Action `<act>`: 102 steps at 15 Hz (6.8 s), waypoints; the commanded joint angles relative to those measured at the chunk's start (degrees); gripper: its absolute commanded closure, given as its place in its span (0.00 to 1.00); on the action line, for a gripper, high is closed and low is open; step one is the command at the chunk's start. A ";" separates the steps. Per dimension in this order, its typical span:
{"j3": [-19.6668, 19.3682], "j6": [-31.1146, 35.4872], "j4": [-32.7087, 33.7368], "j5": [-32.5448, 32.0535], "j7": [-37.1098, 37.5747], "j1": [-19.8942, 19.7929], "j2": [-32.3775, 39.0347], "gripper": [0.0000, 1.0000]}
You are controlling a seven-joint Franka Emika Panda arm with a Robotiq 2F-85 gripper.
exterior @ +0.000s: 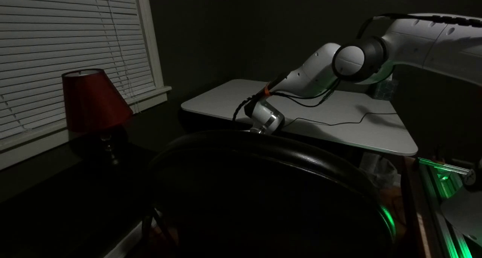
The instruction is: Put the keyboard on the table
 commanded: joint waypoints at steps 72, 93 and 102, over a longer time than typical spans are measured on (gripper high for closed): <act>-7.33 -22.86 42.56 -25.38 46.83 -18.90 -1.60 0.95; -3.62 -37.18 39.65 -36.61 56.85 -19.12 -12.25 0.95; -8.69 -31.03 39.52 -47.59 49.71 -17.60 -11.21 0.95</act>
